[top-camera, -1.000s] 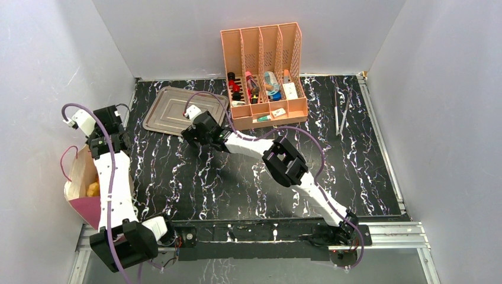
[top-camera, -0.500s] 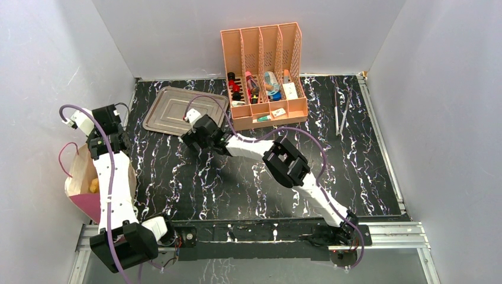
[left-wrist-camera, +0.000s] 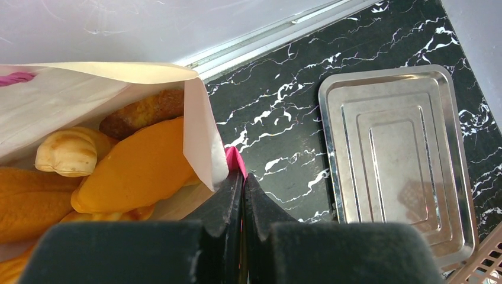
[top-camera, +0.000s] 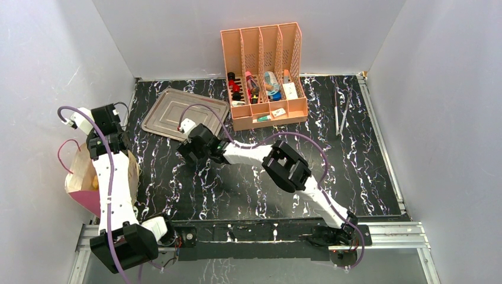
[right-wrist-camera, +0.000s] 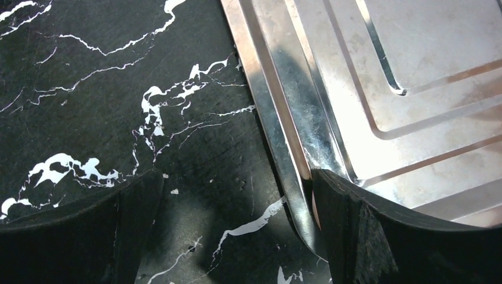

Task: Take the fake bread out of the paper bag
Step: Move the paper bag to the center of the board.

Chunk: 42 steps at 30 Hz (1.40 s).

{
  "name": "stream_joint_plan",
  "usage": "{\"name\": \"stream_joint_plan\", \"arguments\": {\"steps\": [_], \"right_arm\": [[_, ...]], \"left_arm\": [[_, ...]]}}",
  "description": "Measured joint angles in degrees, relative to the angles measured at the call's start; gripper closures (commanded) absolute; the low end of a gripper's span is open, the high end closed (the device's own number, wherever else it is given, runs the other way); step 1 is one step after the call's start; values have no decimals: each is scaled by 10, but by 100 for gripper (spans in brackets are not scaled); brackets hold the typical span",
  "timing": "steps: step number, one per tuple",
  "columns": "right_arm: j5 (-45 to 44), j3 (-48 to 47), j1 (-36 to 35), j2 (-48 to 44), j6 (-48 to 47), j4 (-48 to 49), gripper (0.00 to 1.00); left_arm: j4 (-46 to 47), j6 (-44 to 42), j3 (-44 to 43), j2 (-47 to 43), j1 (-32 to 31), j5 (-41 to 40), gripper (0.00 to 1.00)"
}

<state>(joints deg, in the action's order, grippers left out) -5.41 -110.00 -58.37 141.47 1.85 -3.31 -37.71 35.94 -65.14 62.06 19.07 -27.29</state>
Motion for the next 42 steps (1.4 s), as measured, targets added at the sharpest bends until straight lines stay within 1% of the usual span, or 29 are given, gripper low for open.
{"name": "stream_joint_plan", "arguments": {"steps": [4, 9, 14, 18, 22, 24, 27, 30, 33, 36, 38, 40, 41, 42], "right_arm": [[47, -8, 15, 0, 1, -12, 2], [142, -18, 46, 1, 12, -18, 2], [202, -67, 69, 28, 16, -37, 2], [200, -85, 70, 37, 16, -49, 2], [166, -80, 61, 35, 16, -47, 2], [143, -57, 55, 25, 15, -30, 2], [121, 4, 48, -9, 14, -2, 2], [140, 40, 49, -32, 16, 10, 2], [200, 50, 60, -34, 18, 32, 2], [318, 69, 90, -33, 25, 110, 2], [414, 82, 125, -16, 28, 251, 2], [481, 54, 167, 37, 30, 440, 2], [503, 18, 192, 78, 107, 542, 2], [514, -3, 206, 103, 209, 600, 2]], "left_arm": [[0, 1, 0, -1, 0, 4, 100], [1, 1, 0, -1, 0, 6, 100], [3, 1, 0, 0, 0, 8, 100], [4, 1, 0, 0, 0, 8, 100], [4, 1, 0, 0, 0, 9, 100], [4, 2, 0, 0, 0, 9, 100], [4, 3, 0, 0, 0, 9, 100], [4, 6, 0, 0, 0, 9, 100], [4, 7, 0, -1, 0, 12, 100], [7, 7, 0, -6, 0, 24, 100], [9, 7, 0, -11, 0, 35, 100], [11, 7, 0, -16, 0, 43, 100], [12, 7, 0, -17, 0, 46, 100], [13, 6, 0, -19, 0, 47, 100]]}}
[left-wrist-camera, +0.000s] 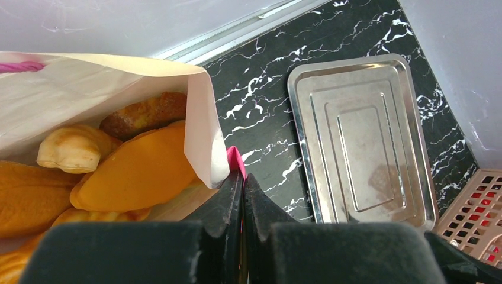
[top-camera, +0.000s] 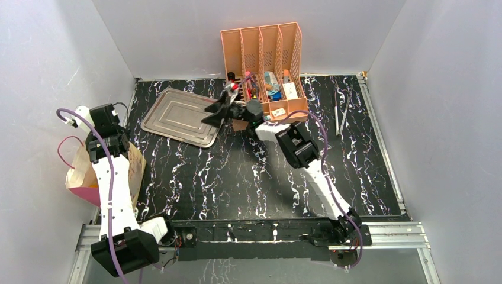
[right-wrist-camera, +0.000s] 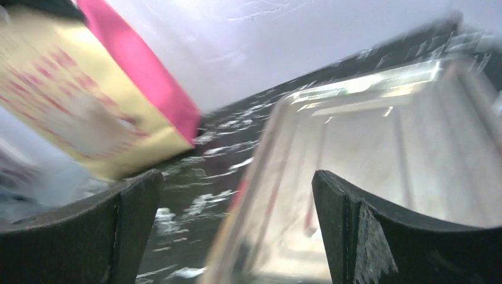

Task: Take the fake bread out of the paper bag
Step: Move the paper bag to the center of the board.

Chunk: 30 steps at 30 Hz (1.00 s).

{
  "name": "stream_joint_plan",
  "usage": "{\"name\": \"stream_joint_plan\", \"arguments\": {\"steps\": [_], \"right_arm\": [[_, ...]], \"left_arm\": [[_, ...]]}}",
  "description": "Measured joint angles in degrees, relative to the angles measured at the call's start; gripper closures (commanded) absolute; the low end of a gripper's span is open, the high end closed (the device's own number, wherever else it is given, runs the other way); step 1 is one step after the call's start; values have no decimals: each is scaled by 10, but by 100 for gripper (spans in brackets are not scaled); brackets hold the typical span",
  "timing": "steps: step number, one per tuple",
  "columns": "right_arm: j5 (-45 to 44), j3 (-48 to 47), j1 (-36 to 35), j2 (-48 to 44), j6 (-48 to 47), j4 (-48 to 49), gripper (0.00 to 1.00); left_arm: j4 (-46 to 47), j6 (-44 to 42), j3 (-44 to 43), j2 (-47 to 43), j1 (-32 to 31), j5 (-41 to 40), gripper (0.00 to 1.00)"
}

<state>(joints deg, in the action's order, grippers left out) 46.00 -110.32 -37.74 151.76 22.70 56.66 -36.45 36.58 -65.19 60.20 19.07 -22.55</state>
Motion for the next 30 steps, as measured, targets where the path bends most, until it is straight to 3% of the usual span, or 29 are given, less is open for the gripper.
{"name": "stream_joint_plan", "arguments": {"steps": [2, 4, 8, 10, 14, 18, 21, 23, 26, 30], "right_arm": [[19, -3, 37, 21, 232, 82, 2], [29, 27, 52, 1, 330, 92, 2], [-3, 101, 37, -105, 332, -88, 2], [-72, 104, 15, -174, 329, -210, 2], [-217, 65, -36, -277, 327, -353, 2], [-248, 78, -66, -334, 324, -335, 2], [-204, 163, -55, -353, 322, -230, 2], [-200, 154, -44, -328, 322, -253, 2], [-299, 126, -45, -295, 323, -334, 2], [-515, 121, -90, -293, 323, -400, 2]], "left_arm": [[1, -2, -1, -1, 0, 5, 100], [1, -2, -1, -3, 0, 7, 100], [5, -5, -1, -8, 0, 9, 100], [7, -6, -1, -11, 0, 10, 100], [17, -6, -1, -16, 0, 10, 100], [26, -6, 5, -20, 0, 13, 100], [30, -6, 10, -24, 0, 17, 100], [30, -6, 11, -27, 0, 18, 100], [30, -6, 11, -28, -1, 19, 100], [30, -6, 11, -28, -1, 19, 100]]}}
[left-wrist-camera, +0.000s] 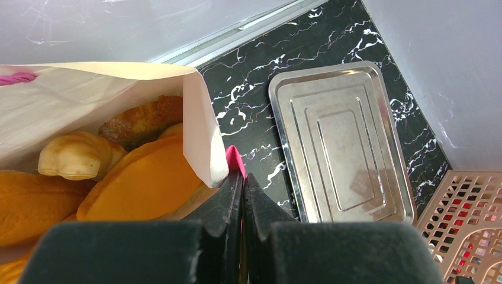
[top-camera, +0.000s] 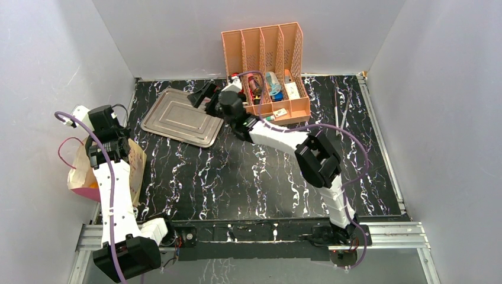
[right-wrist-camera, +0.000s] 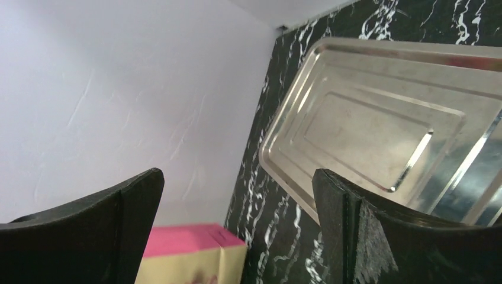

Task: Take the fake bread out of the paper bag
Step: Move the paper bag to the center of the board.

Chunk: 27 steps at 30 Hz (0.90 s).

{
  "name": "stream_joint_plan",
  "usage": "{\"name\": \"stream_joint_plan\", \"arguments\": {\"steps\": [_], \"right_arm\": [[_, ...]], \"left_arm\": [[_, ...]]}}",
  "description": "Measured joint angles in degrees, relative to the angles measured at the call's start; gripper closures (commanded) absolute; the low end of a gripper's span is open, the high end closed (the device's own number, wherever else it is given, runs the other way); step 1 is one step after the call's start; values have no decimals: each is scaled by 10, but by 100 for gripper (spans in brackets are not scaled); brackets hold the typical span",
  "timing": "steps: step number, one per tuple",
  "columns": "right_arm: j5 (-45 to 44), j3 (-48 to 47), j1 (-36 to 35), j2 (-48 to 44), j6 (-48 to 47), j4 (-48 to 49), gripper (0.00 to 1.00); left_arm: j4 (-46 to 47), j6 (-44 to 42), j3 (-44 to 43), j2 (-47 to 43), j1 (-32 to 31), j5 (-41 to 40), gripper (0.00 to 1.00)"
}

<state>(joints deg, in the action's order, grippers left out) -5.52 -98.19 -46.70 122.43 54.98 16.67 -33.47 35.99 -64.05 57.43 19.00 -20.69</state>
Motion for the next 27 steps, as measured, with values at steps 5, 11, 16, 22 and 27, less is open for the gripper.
{"name": "stream_joint_plan", "arguments": {"steps": [5, 11, 16, 22, 27], "right_arm": [[-168, -52, -64, 12, -1, -25, 2], [-211, -47, -65, 13, -427, -34, 2], [-211, -29, -52, 13, -555, -67, 2], [-193, -21, -50, 10, -595, -85, 3], [-132, -13, -50, 9, -607, -106, 90]], "left_arm": [[0, 0, 0, 0, 0, 0, 100], [0, 0, 1, -2, 0, 0, 100], [0, 0, 3, -6, 0, 1, 100], [0, 1, 4, -9, 0, 2, 100], [5, 3, 11, -10, 0, 6, 100]]}}
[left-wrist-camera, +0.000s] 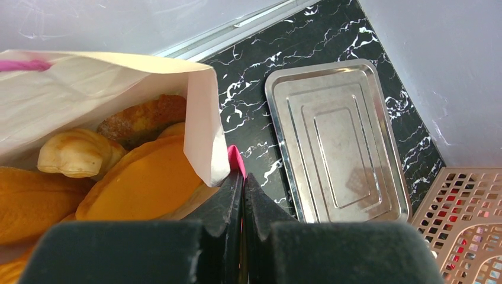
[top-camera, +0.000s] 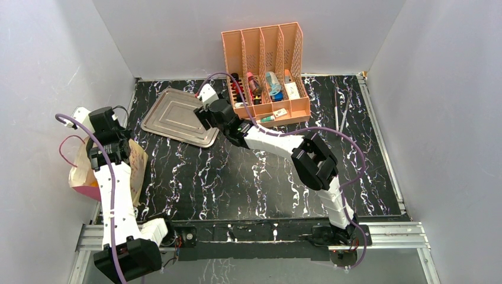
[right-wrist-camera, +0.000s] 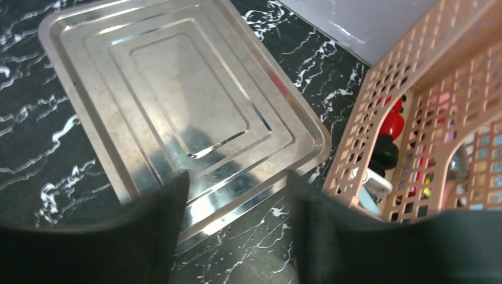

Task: Take the fake bread out of the paper bag
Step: Move the paper bag to the center of the board.

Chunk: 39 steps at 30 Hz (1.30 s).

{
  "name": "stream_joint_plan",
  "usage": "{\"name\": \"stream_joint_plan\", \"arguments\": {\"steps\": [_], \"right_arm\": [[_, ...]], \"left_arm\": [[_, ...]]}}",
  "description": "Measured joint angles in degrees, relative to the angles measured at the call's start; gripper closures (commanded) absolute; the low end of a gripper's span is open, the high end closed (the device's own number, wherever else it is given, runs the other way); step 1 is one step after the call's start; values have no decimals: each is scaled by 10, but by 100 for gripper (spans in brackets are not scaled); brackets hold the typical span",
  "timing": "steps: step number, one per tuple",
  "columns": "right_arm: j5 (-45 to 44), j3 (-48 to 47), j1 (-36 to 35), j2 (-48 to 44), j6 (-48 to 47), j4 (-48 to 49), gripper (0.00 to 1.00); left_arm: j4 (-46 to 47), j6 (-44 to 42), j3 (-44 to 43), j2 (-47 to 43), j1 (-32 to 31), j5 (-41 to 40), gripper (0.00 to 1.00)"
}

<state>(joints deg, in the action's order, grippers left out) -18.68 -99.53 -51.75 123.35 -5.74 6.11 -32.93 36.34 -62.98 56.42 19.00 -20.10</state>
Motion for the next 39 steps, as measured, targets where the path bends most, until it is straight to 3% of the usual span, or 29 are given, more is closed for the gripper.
{"name": "stream_joint_plan", "arguments": {"steps": [1, 4, 5, 7, 8, 10, 11, 12, 13, 15, 16, 17, 18, 19, 21, 23, 31, 39], "right_arm": [[12, 0, 0, 0, -4, -4, 100], [30, 1, 0, 0, -2, -3, 100], [33, 5, 0, -1, -2, -2, 86], [37, 10, -1, -2, -2, -2, 45], [40, 11, -2, -2, 0, -5, 31], [46, 11, -2, -2, -1, -12, 11], [49, 10, -2, -2, 0, -12, 7], [56, 10, -3, -2, -3, -15, 6], [65, 10, -3, -2, -3, -20, 18], [85, 0, -3, 1, -6, -31, 72], [93, -9, -3, 5, -7, -36, 94], [101, -17, -3, 9, -12, -37, 100], [106, -26, -3, 13, -10, -38, 99], [111, -35, -3, 18, -11, -38, 74], [125, -47, -3, 28, -11, -37, 36], [149, -59, -3, 43, -20, -40, 20], [269, -136, -3, 135, -32, -96, 20], [310, -136, -7, 176, -32, -130, 20]], "left_arm": [[1, 1, 2, 0, 0, 1, 100], [3, 3, 3, 0, 0, 5, 100], [4, 3, 4, 0, 0, 5, 100], [7, 3, 5, 0, 0, 7, 100], [8, 4, 6, 0, 0, 7, 100], [10, 5, 9, -1, 0, 9, 100], [11, 6, 9, -1, 0, 10, 100], [11, 6, 9, -1, 0, 11, 100], [11, 6, 9, -1, 0, 11, 100], [12, 6, 9, -1, 0, 11, 100], [12, 6, 9, -1, 0, 11, 100], [12, 6, 9, -1, 0, 11, 100], [12, 6, 9, -1, 0, 11, 100], [12, 6, 9, 0, 0, 11, 100], [12, 6, 9, 0, 0, 11, 100], [13, 6, 9, 1, 0, 11, 100], [24, 4, 1, 28, 0, 31, 100], [43, -3, -24, 73, 0, 75, 100]]}}
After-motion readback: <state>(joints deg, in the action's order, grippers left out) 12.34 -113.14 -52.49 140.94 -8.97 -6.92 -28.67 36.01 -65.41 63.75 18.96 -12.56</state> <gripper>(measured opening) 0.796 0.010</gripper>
